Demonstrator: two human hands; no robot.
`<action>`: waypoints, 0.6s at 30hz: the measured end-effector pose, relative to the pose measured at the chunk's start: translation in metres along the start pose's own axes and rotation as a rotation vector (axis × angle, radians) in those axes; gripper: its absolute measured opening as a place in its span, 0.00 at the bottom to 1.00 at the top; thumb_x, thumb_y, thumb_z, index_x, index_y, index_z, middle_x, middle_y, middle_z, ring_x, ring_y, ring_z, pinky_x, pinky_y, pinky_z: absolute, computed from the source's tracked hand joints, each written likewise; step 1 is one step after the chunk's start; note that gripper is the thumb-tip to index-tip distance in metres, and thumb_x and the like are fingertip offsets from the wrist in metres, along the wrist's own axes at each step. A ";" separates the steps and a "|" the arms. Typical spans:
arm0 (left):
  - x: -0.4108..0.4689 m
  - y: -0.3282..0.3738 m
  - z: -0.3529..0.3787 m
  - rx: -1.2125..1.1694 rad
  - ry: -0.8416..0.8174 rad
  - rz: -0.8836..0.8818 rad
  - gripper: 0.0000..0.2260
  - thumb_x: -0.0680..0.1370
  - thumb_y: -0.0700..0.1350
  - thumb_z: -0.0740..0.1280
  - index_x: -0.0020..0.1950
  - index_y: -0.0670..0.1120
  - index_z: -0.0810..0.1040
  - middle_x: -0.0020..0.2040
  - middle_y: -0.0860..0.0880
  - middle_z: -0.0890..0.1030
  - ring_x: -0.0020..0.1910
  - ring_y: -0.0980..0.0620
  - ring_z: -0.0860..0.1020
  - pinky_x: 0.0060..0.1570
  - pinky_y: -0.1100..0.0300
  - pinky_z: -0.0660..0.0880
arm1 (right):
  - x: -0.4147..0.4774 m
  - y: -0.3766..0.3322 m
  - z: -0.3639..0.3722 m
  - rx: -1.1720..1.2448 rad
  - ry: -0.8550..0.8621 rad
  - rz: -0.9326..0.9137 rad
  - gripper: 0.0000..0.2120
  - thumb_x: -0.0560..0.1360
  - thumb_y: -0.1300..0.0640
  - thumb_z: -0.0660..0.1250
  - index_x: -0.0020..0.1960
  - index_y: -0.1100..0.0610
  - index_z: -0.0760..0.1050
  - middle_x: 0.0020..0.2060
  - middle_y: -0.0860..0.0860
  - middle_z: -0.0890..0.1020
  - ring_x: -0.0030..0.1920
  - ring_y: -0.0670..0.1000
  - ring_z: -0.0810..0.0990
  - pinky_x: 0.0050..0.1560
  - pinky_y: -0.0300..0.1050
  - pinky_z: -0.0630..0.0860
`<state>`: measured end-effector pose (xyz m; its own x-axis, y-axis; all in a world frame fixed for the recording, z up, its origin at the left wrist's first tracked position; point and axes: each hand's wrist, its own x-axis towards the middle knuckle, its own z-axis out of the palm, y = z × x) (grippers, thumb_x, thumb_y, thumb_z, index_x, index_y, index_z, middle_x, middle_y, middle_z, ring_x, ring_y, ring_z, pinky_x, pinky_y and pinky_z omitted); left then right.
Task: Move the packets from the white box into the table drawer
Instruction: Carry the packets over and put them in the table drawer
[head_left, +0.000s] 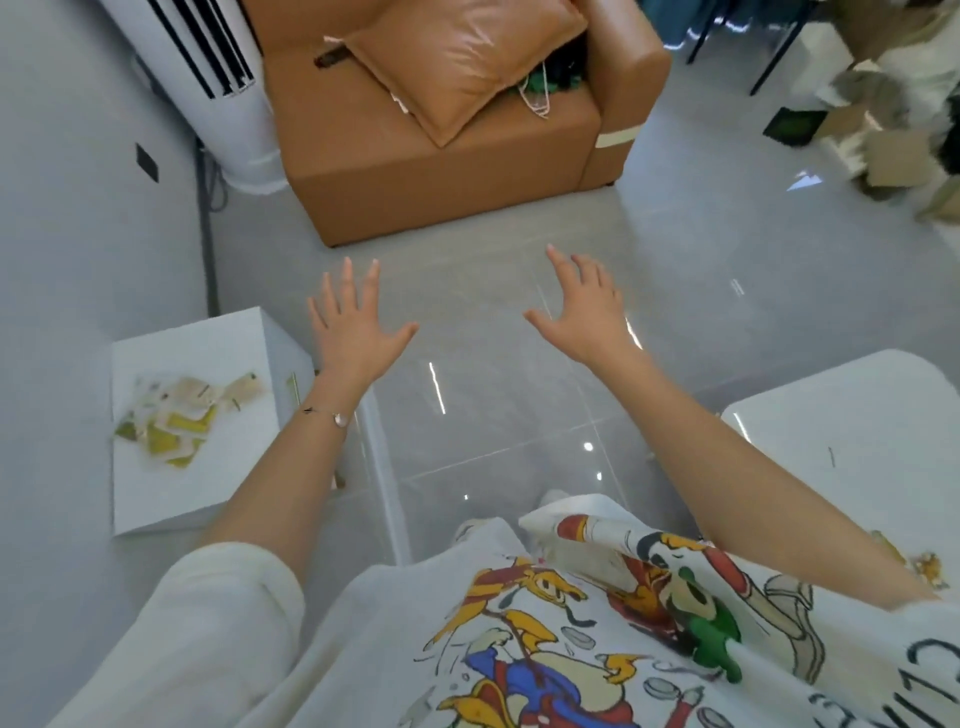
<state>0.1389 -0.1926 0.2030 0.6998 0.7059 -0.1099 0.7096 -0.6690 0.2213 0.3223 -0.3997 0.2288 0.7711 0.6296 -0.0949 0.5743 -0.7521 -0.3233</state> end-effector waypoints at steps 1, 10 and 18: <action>0.006 -0.010 0.000 -0.013 -0.004 -0.026 0.39 0.75 0.66 0.61 0.79 0.55 0.44 0.80 0.48 0.43 0.78 0.42 0.42 0.74 0.41 0.42 | 0.012 -0.011 0.004 -0.006 -0.010 -0.026 0.39 0.73 0.39 0.64 0.78 0.46 0.51 0.74 0.56 0.60 0.75 0.59 0.57 0.71 0.57 0.58; 0.062 -0.084 0.007 -0.018 -0.007 -0.287 0.39 0.76 0.65 0.61 0.79 0.53 0.46 0.80 0.46 0.46 0.78 0.41 0.45 0.73 0.41 0.43 | 0.130 -0.094 0.049 -0.031 -0.143 -0.230 0.38 0.74 0.41 0.64 0.78 0.48 0.52 0.73 0.55 0.62 0.74 0.58 0.58 0.70 0.56 0.58; 0.114 -0.122 0.003 -0.079 0.034 -0.546 0.38 0.76 0.64 0.61 0.79 0.53 0.46 0.80 0.47 0.46 0.77 0.41 0.44 0.73 0.41 0.41 | 0.248 -0.164 0.068 -0.085 -0.284 -0.415 0.39 0.74 0.40 0.64 0.78 0.47 0.50 0.75 0.55 0.60 0.75 0.57 0.56 0.72 0.55 0.57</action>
<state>0.1321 -0.0310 0.1603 0.2275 0.9534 -0.1983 0.9595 -0.1848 0.2126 0.4004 -0.1071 0.1941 0.3749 0.8979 -0.2306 0.8460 -0.4331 -0.3111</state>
